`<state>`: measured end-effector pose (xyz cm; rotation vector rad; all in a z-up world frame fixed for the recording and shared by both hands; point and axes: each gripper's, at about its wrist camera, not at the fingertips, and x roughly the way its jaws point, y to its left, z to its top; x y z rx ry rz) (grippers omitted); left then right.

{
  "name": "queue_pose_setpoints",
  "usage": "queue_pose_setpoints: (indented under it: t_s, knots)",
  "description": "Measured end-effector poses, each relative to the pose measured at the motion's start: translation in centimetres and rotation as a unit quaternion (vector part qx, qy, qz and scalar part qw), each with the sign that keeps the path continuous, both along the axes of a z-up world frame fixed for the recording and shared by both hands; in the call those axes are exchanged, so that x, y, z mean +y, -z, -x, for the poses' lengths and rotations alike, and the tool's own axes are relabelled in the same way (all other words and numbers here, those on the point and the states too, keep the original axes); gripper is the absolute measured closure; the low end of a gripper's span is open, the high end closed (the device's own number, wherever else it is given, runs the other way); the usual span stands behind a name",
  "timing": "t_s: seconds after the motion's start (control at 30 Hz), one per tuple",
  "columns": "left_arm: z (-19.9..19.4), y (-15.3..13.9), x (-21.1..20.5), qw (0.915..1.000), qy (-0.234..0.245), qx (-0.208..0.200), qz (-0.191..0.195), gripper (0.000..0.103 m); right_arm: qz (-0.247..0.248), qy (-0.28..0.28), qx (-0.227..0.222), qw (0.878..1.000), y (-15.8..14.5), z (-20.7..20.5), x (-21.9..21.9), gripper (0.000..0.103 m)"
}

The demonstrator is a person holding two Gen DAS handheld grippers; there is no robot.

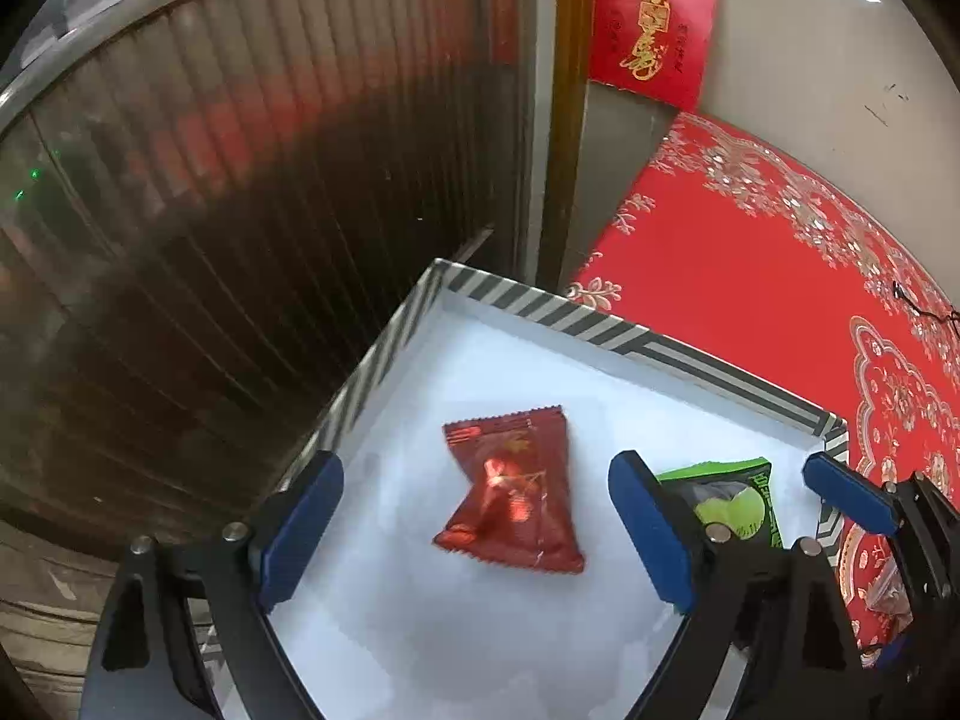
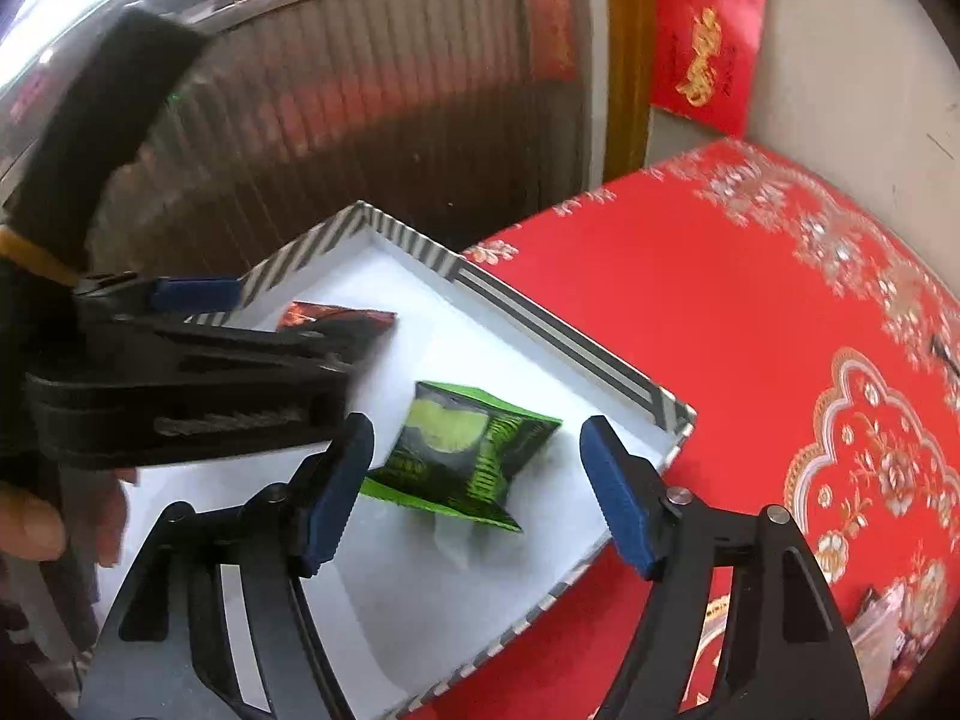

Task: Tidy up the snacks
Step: 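Carry both packets to the white tray and open both tools to drop them, then move both tools back over the snack pile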

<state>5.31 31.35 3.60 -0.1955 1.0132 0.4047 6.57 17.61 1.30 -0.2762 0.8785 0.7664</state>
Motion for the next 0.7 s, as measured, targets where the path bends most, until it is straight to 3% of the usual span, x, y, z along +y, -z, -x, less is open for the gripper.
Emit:
queue_pose_setpoints:
  t_s: [0.27, 0.47, 0.7]
  knots:
    - [2.0, -2.3, -2.4, 0.9991, 0.019, -0.038, -0.008, 0.011, -0.027, 0.017, -0.017, 0.999, -3.8, 2.7, -4.2, 0.031]
    - [4.0, -3.9, -7.4, 0.9943, 0.076, -0.074, -0.014, 0.008, -0.046, 0.052, -0.03, 0.997, -6.5, 5.5, -10.9, 0.031]
    - [4.8, -4.2, -12.9, 0.9879, 0.135, -0.076, -0.005, 0.007, -0.042, 0.138, -0.039, 0.989, -7.2, 8.4, -20.2, 0.031]
